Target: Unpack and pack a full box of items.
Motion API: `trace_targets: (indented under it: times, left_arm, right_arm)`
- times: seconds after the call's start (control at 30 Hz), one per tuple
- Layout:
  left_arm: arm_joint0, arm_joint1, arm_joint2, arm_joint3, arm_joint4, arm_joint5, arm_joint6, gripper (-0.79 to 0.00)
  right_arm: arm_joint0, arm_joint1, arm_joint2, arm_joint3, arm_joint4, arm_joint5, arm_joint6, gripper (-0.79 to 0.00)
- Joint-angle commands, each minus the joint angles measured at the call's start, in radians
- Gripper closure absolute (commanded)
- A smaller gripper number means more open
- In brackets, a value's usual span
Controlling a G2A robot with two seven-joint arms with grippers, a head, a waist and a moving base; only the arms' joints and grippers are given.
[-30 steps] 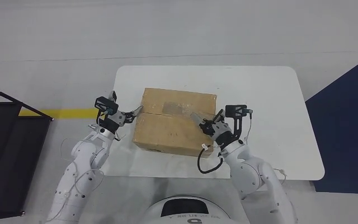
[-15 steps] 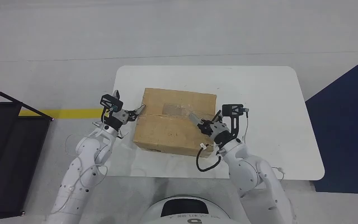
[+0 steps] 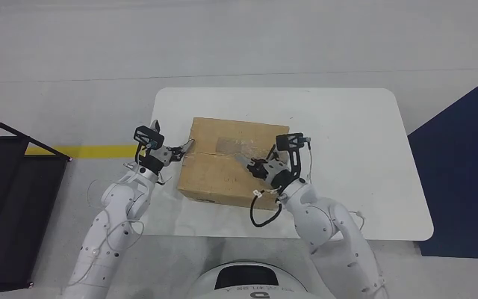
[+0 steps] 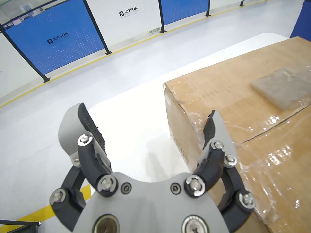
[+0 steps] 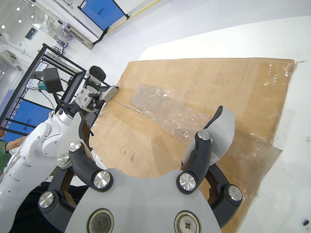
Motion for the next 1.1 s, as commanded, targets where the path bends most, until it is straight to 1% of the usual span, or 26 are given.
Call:
trace_targets:
  times: [0.0, 0.1, 0.2, 0.3, 0.4, 0.5, 0.57, 0.7, 0.93, 1.07]
  left_arm:
    - [0.001, 0.0, 0.0, -0.001, -0.001, 0.001, 0.0, -0.785]
    - [0.002, 0.0, -0.001, -0.003, -0.003, 0.0, 0.0, -0.785]
    - [0.002, 0.0, 0.0, -0.001, -0.003, 0.0, 0.0, -0.785]
    - [-0.003, -0.001, 0.005, 0.008, -0.003, 0.003, -0.001, -0.785]
    - [-0.008, -0.002, 0.009, 0.012, -0.002, 0.004, 0.0, -0.785]
    - [-0.011, -0.003, 0.011, 0.012, -0.004, 0.003, -0.003, -0.785]
    - [-0.012, -0.003, 0.012, 0.013, 0.0, 0.004, -0.004, -0.785]
    - [-0.014, -0.003, 0.012, 0.014, -0.002, 0.003, -0.006, -0.785]
    - [-0.013, -0.002, 0.008, 0.017, -0.005, 0.002, -0.002, -0.785]
    - [-0.013, -0.003, 0.007, 0.018, -0.008, 0.002, 0.0, -0.785]
  right_arm:
    - [-0.001, 0.001, -0.003, -0.016, -0.015, -0.006, -0.029, -0.785]
    - [-0.052, 0.006, 0.03, -0.067, -0.044, 0.018, -0.079, -0.785]
    - [-0.124, 0.013, 0.092, -0.111, -0.033, 0.033, -0.117, -0.785]
    - [-0.18, 0.019, 0.139, -0.133, -0.028, 0.055, -0.131, -0.785]
    - [-0.202, 0.021, 0.156, -0.136, -0.04, 0.09, -0.107, -0.785]
    - [-0.179, 0.022, 0.146, -0.113, -0.037, 0.099, -0.057, -0.785]
    - [-0.156, 0.022, 0.128, -0.1, -0.029, 0.083, -0.037, -0.785]
    - [-0.117, 0.021, 0.1, -0.078, -0.019, 0.061, -0.022, -0.785]
    - [-0.088, 0.02, 0.075, -0.072, -0.022, 0.063, -0.012, -0.785]
    - [-0.058, 0.02, 0.062, -0.042, -0.007, 0.065, 0.011, -0.785]
